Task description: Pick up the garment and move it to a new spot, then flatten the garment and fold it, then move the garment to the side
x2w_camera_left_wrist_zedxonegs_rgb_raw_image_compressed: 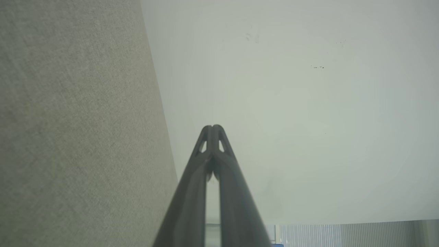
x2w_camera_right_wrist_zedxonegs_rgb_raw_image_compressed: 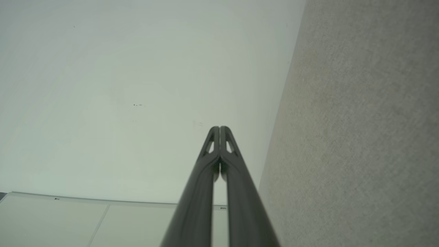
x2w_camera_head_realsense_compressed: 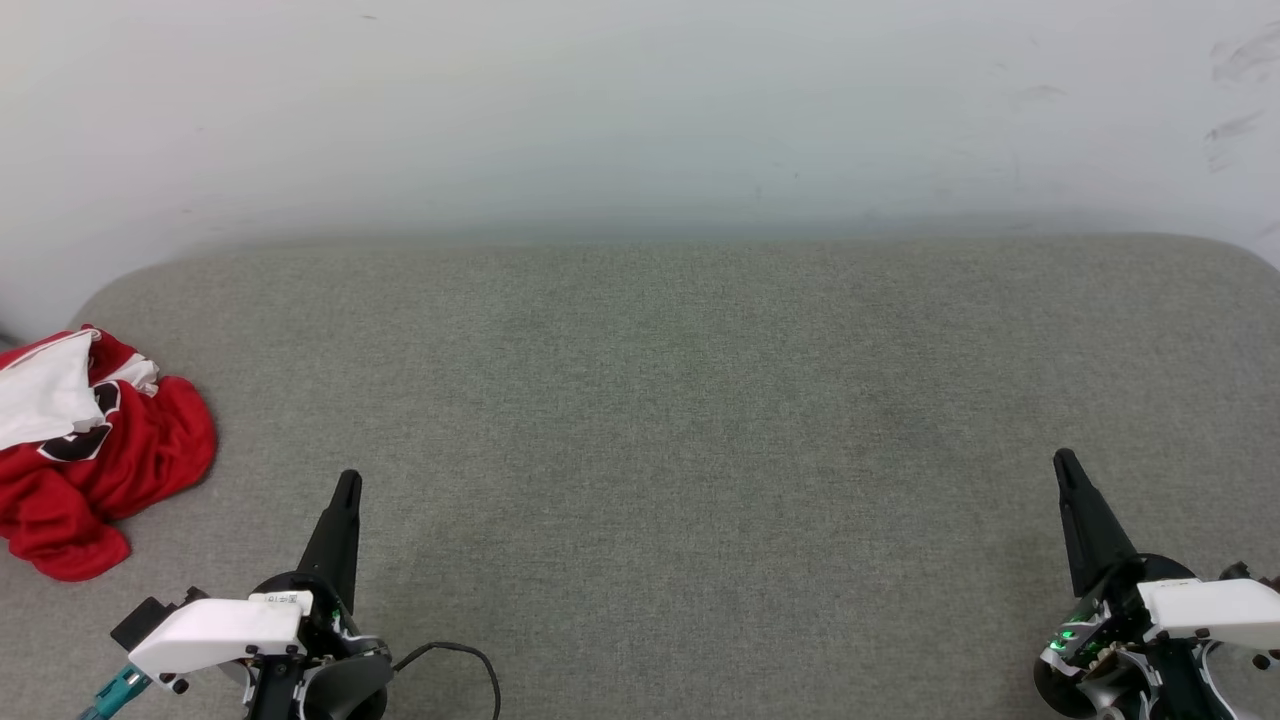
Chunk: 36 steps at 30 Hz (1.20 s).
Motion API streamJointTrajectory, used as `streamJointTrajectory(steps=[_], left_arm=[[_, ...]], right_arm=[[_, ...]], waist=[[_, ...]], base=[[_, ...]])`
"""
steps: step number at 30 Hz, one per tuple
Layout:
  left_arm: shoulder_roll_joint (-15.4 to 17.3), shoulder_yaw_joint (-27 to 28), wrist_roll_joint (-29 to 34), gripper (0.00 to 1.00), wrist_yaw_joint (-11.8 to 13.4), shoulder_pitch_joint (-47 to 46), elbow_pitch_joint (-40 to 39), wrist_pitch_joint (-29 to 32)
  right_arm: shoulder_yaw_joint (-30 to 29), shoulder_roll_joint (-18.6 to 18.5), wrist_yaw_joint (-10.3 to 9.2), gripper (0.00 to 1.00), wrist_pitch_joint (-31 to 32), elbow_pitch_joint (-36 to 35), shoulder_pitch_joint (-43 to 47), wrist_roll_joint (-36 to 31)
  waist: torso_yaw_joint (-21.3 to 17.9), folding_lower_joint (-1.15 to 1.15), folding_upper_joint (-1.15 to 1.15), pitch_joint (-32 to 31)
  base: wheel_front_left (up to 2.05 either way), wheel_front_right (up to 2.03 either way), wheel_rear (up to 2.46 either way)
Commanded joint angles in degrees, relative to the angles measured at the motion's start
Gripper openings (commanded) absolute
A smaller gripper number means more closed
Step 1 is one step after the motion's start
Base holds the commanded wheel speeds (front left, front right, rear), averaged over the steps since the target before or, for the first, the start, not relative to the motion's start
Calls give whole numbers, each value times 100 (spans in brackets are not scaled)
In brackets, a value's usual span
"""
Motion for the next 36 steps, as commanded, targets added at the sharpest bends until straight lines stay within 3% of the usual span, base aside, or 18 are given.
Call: streamJointTrajectory(steps=[1, 23, 24, 36], left_arm=[[-4, 12, 17, 0, -20, -42, 0, 7], [-4, 11, 16, 0, -20, -42, 0, 7], [-1, -2, -1, 100, 1, 7, 16, -1], [-18, -84, 128, 100, 4, 231, 91, -251]], right_arm=[[3, 15, -2, 0, -1, 3, -58, 23], [3, 15, -2, 0, -1, 3, -58, 23], [1, 0, 1, 100, 0, 16, 9, -1], [140, 4, -1, 100, -249, 193, 157, -276]], waist=[[0, 0, 0, 0], [0, 0, 0, 0], [0, 0, 0, 0], [-10, 0, 0, 6]], base=[[0, 0, 0], [0, 0, 0], [0, 0, 0], [0, 0, 0]])
